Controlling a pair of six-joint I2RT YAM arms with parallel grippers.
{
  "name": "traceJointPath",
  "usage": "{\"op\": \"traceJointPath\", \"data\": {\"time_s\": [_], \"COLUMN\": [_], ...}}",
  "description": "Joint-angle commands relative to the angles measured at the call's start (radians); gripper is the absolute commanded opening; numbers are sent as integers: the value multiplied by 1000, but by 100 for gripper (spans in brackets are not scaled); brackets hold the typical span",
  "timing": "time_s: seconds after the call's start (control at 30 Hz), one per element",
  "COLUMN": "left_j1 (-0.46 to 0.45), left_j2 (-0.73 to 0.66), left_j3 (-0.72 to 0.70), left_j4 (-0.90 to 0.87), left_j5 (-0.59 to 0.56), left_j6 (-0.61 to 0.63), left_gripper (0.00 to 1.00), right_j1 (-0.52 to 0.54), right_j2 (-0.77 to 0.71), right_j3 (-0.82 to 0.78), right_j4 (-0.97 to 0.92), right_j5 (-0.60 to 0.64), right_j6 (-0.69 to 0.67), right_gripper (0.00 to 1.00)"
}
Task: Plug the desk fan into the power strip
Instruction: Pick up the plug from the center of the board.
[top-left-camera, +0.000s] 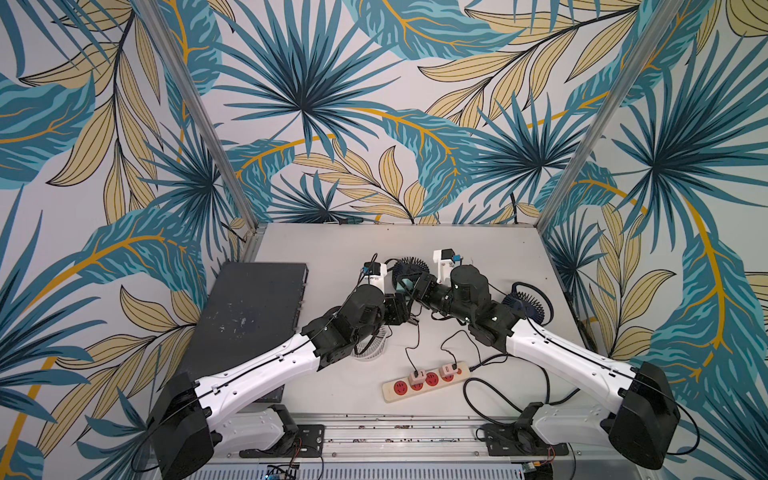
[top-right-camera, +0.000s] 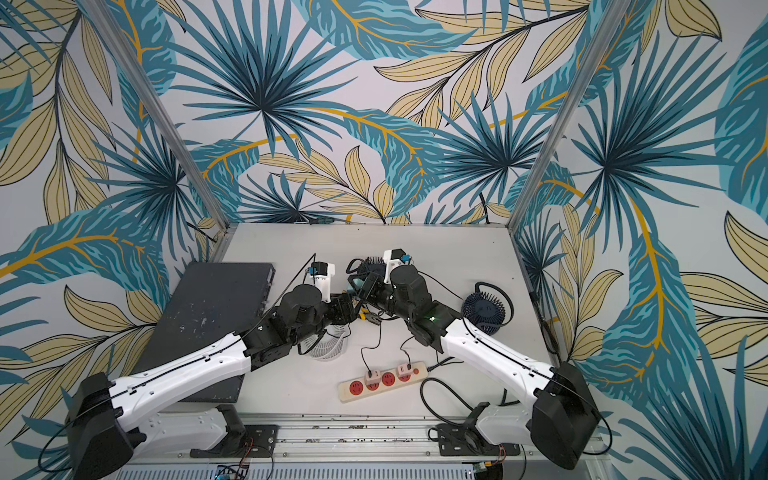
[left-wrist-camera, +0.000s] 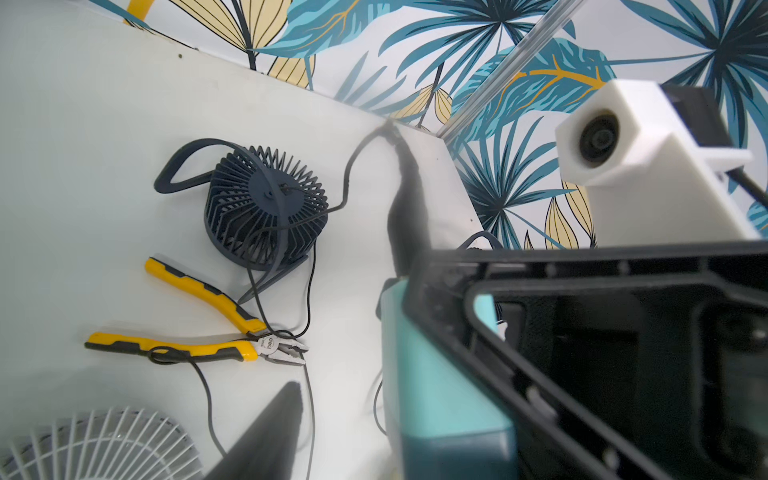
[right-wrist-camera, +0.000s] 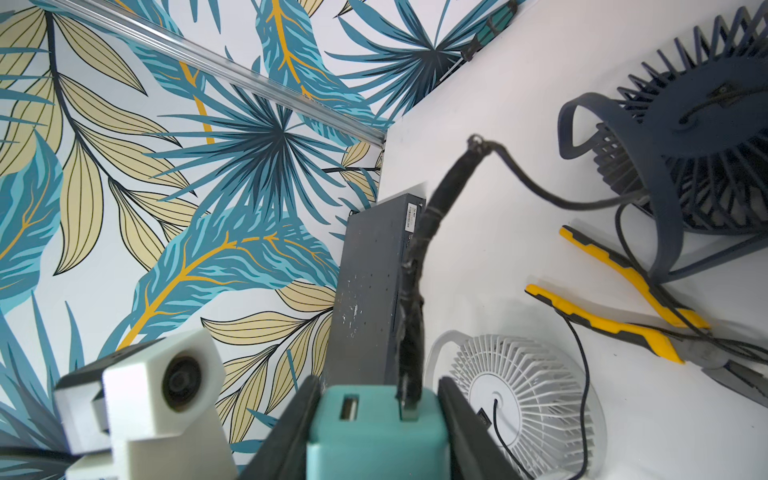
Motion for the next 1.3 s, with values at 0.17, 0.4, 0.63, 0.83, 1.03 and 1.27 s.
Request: {"op": "traceJointPath", "data": {"time_s": [0.17, 0.4, 0.63, 0.83, 1.03, 1.27], "left_j1": [12, 12, 12, 12, 12, 12], "left_j2": [-7, -49, -153, -220, -224, -221], "left_j3": [-35, -92, -184, -191, -184, -179], "left_j4": [185, 167, 134, 19, -17, -34], "left_j5": [-98, -74, 109, 304, 396, 430], "left_j6": [31, 144, 448, 709, 768, 781], "left_gripper": [40, 11, 2, 0, 0, 0], "right_j1": [11, 10, -58, -119, -119, -119], "right_j2": [-40, -96, -179, -131, -118, -87], "right_j3": [-95, -135, -94, 40, 36, 46], "right_j4": [52, 9, -202, -404, -403, -450], "right_j5": [-75, -32, -87, -453, -639, -731], "right_j6": [100, 71, -59, -278, -283, -310], "right_gripper": [22, 49, 84, 86, 84, 74]}}
